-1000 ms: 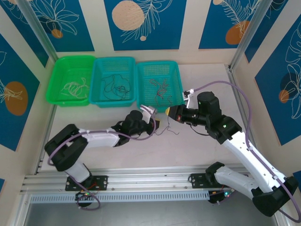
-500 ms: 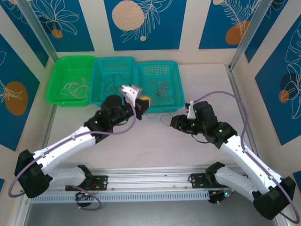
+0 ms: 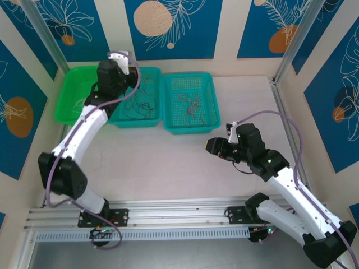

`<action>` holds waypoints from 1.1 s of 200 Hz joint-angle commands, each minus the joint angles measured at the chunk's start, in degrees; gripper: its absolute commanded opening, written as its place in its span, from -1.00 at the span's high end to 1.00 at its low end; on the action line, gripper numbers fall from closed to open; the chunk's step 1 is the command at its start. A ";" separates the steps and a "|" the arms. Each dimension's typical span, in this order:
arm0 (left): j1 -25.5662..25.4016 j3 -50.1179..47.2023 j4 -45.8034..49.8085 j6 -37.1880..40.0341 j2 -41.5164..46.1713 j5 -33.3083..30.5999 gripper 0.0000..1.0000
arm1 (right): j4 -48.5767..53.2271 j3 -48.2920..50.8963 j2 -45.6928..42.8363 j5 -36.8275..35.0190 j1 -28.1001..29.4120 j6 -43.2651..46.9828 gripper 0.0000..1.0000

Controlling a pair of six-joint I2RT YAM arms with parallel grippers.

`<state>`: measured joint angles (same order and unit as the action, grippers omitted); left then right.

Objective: Untangle the cables

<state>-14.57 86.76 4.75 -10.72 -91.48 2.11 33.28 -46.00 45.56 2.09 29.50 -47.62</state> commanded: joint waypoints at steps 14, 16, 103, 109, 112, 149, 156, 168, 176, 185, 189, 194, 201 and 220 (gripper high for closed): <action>3.85 7.95 7.23 -1.75 -8.61 -0.17 1.00 | 3.02 1.90 -4.24 -1.13 -1.32 0.34 -0.15; 3.91 8.20 7.45 -1.82 -8.95 -0.42 1.00 | 3.06 1.99 -4.47 -1.12 -1.38 0.36 -0.17; 3.81 -5.79 4.49 -8.83 6.43 3.19 -0.37 | 3.88 3.02 -6.41 -1.61 -10.51 3.49 -0.51; 3.48 -8.30 3.79 -9.46 8.92 3.65 -0.38 | 3.49 3.16 -6.24 -1.90 -11.83 4.29 -0.51; 3.36 -9.78 3.37 -9.89 10.43 3.82 -0.38 | 3.20 3.11 -6.19 -2.05 -12.43 4.63 -0.51; -1.65 -26.96 2.22 -10.12 29.11 -0.97 -0.38 | -3.71 5.46 -3.37 -8.10 -21.50 10.88 -0.51; -2.78 -29.93 3.23 -9.58 32.60 -2.77 -0.38 | -5.55 5.90 -1.90 -9.19 -22.99 12.02 -0.52; -4.24 -34.78 5.38 -8.07 38.30 -6.50 -0.39 | -8.93 6.31 1.39 -10.62 -25.18 14.25 -0.52; -4.62 -37.70 7.57 -7.08 41.78 -9.54 -0.40 | -10.88 6.26 4.10 -12.26 -26.09 15.88 -0.52; -4.63 -41.13 9.46 -5.71 45.08 -13.14 -0.40 | -12.70 6.00 7.37 -15.16 -26.48 17.58 -0.55; -4.68 -42.72 9.99 -4.96 46.31 -15.05 -0.41 | -13.38 5.81 8.99 -16.87 -26.51 18.21 -0.55; -4.64 -44.38 10.65 -4.10 47.61 -17.34 -0.42 | -14.27 5.66 10.84 -19.46 -26.47 18.73 -0.56; -4.60 -46.35 11.32 -2.68 48.72 -20.16 -0.44 | -16.13 5.78 13.11 -23.73 -26.51 19.06 -0.58; -4.42 -50.63 10.42 -0.85 49.39 -26.63 -0.50 | -24.83 8.04 18.95 -28.85 -26.59 23.22 -0.62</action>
<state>-19.16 40.80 12.95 -15.68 -42.33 -12.08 19.99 -40.21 59.83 -16.08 3.27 -31.38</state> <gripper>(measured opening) 0.730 0.799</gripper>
